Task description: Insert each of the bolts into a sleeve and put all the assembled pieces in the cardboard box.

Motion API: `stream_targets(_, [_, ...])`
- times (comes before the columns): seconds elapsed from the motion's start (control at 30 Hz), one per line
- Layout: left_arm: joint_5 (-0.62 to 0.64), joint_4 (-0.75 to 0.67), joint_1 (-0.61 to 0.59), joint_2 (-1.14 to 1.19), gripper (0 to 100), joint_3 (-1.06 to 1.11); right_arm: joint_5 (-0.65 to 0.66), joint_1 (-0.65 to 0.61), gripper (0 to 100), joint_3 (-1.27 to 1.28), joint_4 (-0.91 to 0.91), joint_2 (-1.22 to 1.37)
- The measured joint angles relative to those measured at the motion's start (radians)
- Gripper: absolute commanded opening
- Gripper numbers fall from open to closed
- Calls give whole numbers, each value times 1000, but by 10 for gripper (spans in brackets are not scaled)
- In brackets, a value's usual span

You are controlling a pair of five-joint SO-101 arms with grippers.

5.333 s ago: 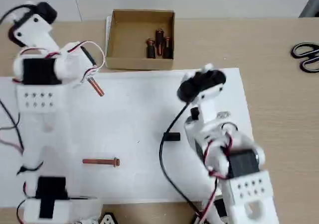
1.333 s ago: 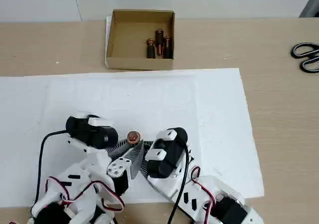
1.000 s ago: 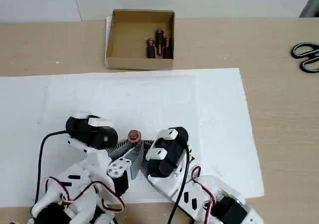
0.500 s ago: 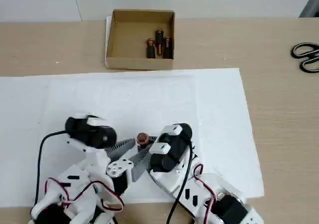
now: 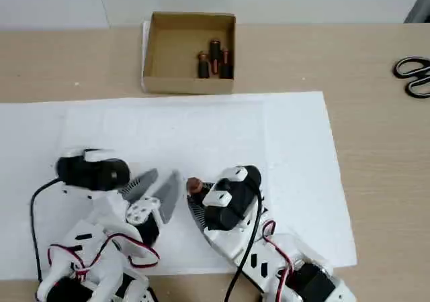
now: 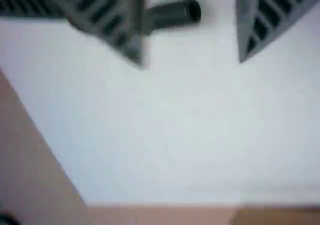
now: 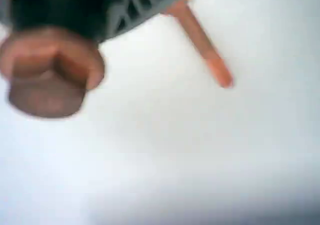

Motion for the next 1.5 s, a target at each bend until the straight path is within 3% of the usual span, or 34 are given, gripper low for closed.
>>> stream_targets(0.13, [-21,-86,-91,0,6,0,0,68,2,0,20,2])
stream_targets(0.43, [-25,-107,-308,0,6,-34,0,198,2,0,20,2])
stream_targets(0.73, [-25,28,-509,0,6,-34,-49,315,2,9,20,2])
stream_targets(1.13, [-25,101,-540,0,6,-34,-74,361,2,-107,-20,107])
stream_targets(1.5, [-25,101,-540,0,6,-34,-160,417,2,-667,-54,776])
